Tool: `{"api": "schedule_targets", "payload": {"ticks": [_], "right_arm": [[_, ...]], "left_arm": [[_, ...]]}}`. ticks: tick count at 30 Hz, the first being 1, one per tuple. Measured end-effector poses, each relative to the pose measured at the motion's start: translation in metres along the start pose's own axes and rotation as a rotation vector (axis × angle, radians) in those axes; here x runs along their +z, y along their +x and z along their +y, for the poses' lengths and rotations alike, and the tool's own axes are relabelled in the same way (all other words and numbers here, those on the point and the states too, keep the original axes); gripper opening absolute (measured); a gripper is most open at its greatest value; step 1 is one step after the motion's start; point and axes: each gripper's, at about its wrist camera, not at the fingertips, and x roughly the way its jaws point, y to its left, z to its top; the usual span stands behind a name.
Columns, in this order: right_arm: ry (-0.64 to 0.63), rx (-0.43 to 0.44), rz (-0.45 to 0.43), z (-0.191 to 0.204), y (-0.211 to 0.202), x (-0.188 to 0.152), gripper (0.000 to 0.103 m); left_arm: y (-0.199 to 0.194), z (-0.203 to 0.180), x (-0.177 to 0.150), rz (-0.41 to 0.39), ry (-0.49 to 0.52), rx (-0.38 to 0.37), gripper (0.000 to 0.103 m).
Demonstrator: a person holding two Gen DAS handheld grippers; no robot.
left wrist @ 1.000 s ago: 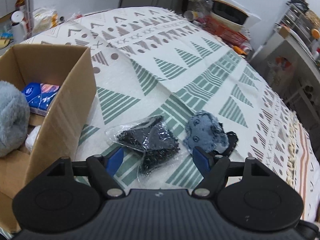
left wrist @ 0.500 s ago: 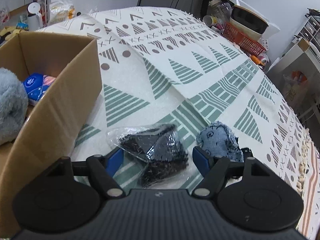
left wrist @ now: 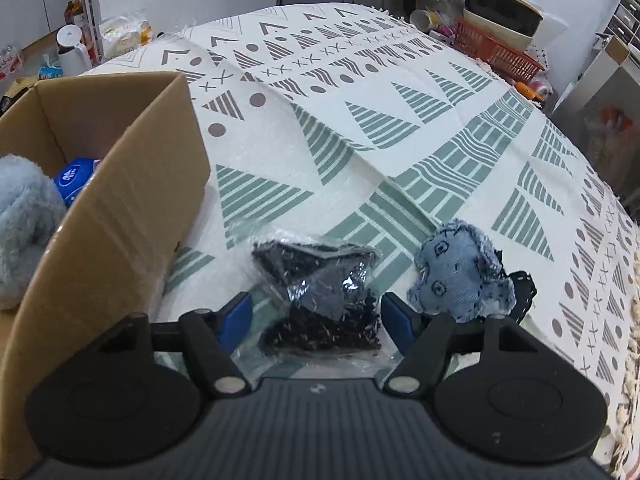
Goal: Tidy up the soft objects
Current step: 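Lower the left tool to the black bagged item and grasp it while the right tool holds the burger, then carry the black bag into the box with the left tool while the right tool drops the burger in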
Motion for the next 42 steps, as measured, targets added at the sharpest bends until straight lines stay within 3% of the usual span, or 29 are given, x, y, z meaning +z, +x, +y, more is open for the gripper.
{"api": "schedule_targets", "payload": {"ticks": [4,8,10,12,14,17,28,42], "right_arm": [[-0.047,-0.037,-0.017,0.008,0.004,-0.001,0.076],[-0.105,-0.086,-0.051,0.013,0.006,-0.004,0.074],[-0.134,-0.111,-0.065,0.016,0.007,-0.006,0.069],[-0.174,-0.151,-0.09,0.019,0.008,-0.009,0.049],[-0.2,-0.173,-0.108,0.02,0.007,-0.011,0.046],[-0.177,-0.153,-0.113,0.015,0.001,-0.01,0.042],[-0.094,-0.064,-0.136,0.002,-0.035,-0.014,0.042],[-0.182,0.017,-0.233,0.046,-0.091,-0.015,0.042]], "left_arm": [[-0.007,0.001,-0.003,0.001,0.006,0.004,0.051],[-0.015,0.002,-0.006,0.005,0.01,-0.009,0.047],[-0.02,0.002,-0.009,0.0,0.017,-0.013,0.047],[-0.028,0.003,-0.011,-0.008,0.023,-0.021,0.047],[-0.036,0.005,-0.012,-0.019,0.027,-0.03,0.046],[-0.05,0.008,-0.012,-0.036,0.032,-0.048,0.046],[-0.122,0.024,-0.008,-0.146,0.08,-0.141,0.046],[-0.157,0.067,-0.002,-0.197,0.028,-0.156,0.046]]}}
